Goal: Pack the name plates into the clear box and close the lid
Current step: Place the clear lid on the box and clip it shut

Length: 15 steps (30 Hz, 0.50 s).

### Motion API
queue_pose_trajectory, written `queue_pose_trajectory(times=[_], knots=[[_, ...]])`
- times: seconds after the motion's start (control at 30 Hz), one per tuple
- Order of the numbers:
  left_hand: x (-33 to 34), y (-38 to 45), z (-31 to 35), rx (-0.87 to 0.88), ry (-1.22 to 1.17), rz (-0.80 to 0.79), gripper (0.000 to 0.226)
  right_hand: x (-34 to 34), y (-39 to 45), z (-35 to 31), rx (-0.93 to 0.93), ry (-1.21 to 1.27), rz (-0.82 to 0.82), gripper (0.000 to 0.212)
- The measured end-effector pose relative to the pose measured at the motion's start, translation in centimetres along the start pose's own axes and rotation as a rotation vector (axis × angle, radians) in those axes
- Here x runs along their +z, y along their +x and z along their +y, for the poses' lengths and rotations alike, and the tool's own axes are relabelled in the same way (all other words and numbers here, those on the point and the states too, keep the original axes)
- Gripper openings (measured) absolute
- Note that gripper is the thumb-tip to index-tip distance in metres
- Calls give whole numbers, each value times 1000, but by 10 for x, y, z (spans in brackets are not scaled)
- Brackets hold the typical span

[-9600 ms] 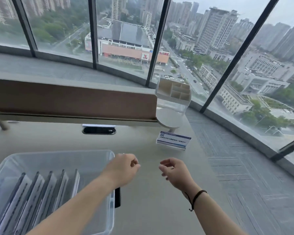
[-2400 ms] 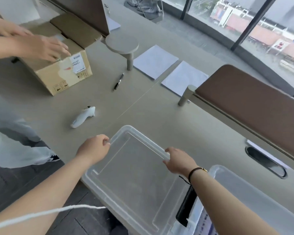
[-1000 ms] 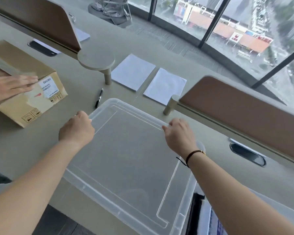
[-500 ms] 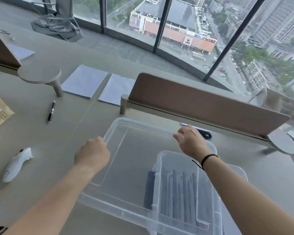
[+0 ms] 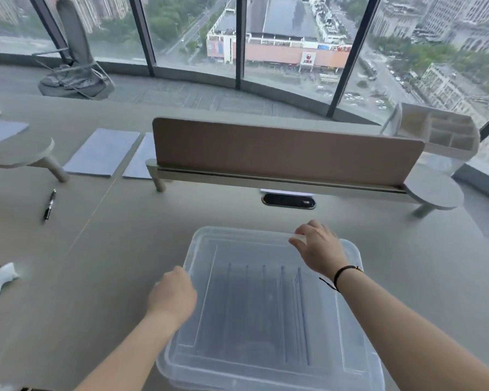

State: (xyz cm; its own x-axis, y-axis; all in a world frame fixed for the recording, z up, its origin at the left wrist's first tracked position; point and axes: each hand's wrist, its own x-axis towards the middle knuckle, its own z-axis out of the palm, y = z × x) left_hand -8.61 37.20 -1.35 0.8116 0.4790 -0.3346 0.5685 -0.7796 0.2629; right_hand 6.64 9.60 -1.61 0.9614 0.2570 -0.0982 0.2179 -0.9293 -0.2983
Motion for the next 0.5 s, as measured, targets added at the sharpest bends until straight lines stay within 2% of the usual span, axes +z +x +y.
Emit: queue_pose_trajectory(times=[0.2,0.43,0.5], knots=[[5,-10,13,-89,19,52,9,15,8,13,-48,68,-7,38],[13,-13,14,-173,35,54,19,19,1,41,-70,57,-10,36],[16,-16,13,-185,41,37,23,22,-6,57,-91,8,41,36]])
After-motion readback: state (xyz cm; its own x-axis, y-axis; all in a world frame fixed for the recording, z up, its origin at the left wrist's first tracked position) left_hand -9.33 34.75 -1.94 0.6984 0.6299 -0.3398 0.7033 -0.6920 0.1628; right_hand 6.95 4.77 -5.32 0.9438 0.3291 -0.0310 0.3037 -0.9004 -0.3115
